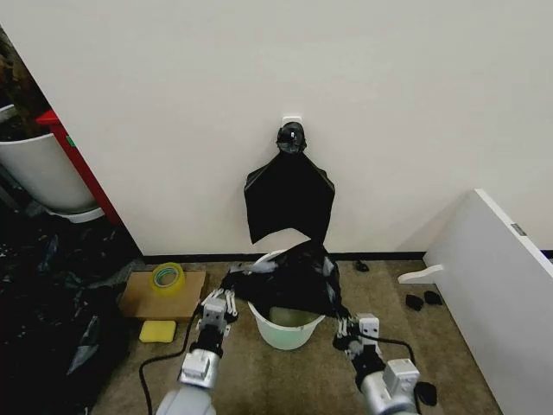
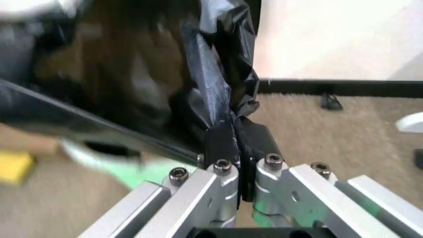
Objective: Place the garbage bag over the trash bin.
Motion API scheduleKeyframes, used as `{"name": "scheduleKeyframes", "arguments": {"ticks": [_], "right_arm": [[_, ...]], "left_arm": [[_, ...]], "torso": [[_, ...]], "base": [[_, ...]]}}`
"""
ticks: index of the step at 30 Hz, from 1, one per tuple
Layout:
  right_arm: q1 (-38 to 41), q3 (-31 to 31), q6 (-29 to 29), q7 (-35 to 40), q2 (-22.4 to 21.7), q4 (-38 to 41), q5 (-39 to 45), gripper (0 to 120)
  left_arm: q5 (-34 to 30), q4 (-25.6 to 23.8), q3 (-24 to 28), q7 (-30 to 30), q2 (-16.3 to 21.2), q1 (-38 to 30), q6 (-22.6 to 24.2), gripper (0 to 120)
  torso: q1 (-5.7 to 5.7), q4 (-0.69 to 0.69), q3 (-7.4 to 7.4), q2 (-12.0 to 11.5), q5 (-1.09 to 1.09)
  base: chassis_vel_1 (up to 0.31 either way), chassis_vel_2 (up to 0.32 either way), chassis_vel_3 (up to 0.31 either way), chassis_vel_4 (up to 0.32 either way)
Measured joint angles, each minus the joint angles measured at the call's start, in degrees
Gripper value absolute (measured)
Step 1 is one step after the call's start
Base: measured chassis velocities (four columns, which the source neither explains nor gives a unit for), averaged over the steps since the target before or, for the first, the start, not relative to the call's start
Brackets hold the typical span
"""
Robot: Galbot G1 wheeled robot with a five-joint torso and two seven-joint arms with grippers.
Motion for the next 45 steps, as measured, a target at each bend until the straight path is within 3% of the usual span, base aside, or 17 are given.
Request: {"name": "scheduleKeyframes", "arguments": {"ticks": [4,7,20,34,45], "right_arm": [[-1.37,-0.17,-1.77,-0.76,-1.23,-0.89,-3.84,0],[0.53,-0.62,-2.10,-2.57,0.47,-5.35,-7.18,0],[3.95,0.20,-0.41,-8.42,3.39,-18.25,-22.13,0],[2.58,-0.60,-0.83,-9.55,2.96,-17.82,-23.72,0],[6.88,1.02,5.13,-12.50,5.47,-26.15,-25.49,0]], "left_arm": [[3.50,-0.15,0.57,-2.69,0.22,1.81,2.14,0],[5.82,1.34,0.41,-5.11,-0.33,1.88,3.81,0],[6.97,9.12,-0.26,-6.89,-3.14,-1.84,4.67,0],[8.17,7.54,-0.77,-6.93,-0.62,0.86,5.73,0],[5.74,12.46,-1.28,-6.98,-2.39,-3.84,5.66,0]], "torso": [[0.00,0.00,0.00,0.00,-0.01],[0.00,0.00,0.01,0.00,0.02],[0.00,0.00,0.01,0.00,0.00],[0.00,0.00,0.01,0.00,0.00],[0.00,0.00,0.01,0.00,0.00]], "base": [[0.000,0.000,0.000,0.000],[0.000,0.000,0.000,0.000],[0.000,0.000,0.000,0.000],[0.000,0.000,0.000,0.000],[0.000,0.000,0.000,0.000]]}}
